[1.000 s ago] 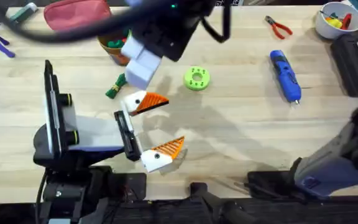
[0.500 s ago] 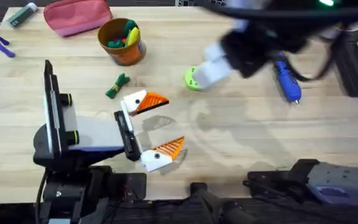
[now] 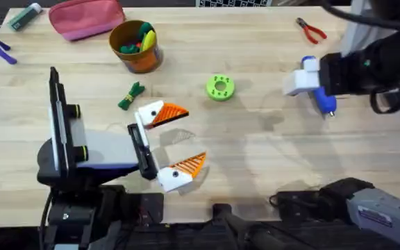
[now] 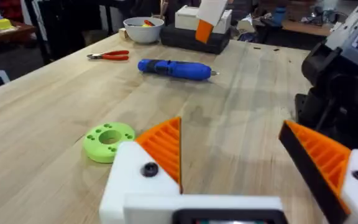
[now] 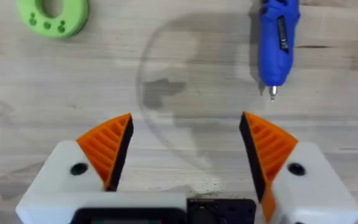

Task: Pick up the gripper from the table and insert it into the empty holder that is missing its gripper. Then pick up a screw, insert it into the mounting hole, and use the screwdriver to tighten it. Finally, clean up the table by picking up the vegetable and placing it into the bucket.

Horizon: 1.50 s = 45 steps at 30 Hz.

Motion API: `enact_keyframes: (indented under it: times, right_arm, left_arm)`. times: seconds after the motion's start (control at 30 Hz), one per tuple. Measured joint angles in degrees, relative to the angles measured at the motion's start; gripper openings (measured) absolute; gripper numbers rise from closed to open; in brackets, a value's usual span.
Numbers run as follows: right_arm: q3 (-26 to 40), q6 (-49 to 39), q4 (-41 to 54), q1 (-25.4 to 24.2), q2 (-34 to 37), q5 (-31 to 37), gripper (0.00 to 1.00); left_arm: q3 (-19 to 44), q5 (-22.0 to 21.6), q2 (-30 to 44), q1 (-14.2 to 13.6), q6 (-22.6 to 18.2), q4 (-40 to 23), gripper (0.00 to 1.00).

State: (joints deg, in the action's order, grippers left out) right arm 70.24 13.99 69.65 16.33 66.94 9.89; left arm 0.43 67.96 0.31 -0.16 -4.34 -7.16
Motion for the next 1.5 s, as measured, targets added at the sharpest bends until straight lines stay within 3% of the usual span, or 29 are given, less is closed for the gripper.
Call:
enact_keyframes:
  times: [0.17,0.67,0.7,0.83,0.9,1.2,1.5]
  right_arm:
    - [0.0,0.2,-0.8,-4.2,0.0,0.0,0.993]
    - [0.0,0.6,-2.6,-4.5,0.0,0.6,0.994]
    - [0.0,0.6,-2.9,-4.5,0.0,1.3,0.994]
    - [0.0,0.6,-3.8,-4.5,0.0,4.9,0.994]
    - [0.0,0.5,-5.1,-4.9,0.0,6.0,0.994]
    - [0.0,-0.5,-13.7,-13.3,2.6,6.8,0.994]
    - [0.0,-13.1,-19.2,-22.4,12.7,2.0,0.994]
  left_arm:
    - [0.0,0.0,0.0,0.0,0.0,0.0,0.985]
    - [0.0,0.0,0.0,0.0,0.0,0.0,0.985]
    - [0.0,0.0,0.0,0.0,0.1,0.0,0.914]
    - [0.0,0.0,0.0,0.0,0.0,0.0,0.284]
    - [0.0,0.0,0.0,0.0,-0.3,0.0,0.039]
    - [0.0,0.0,0.0,0.0,-0.4,0.0,0.020]
    - [0.0,0.0,0.0,0.0,-0.4,0.0,0.019]
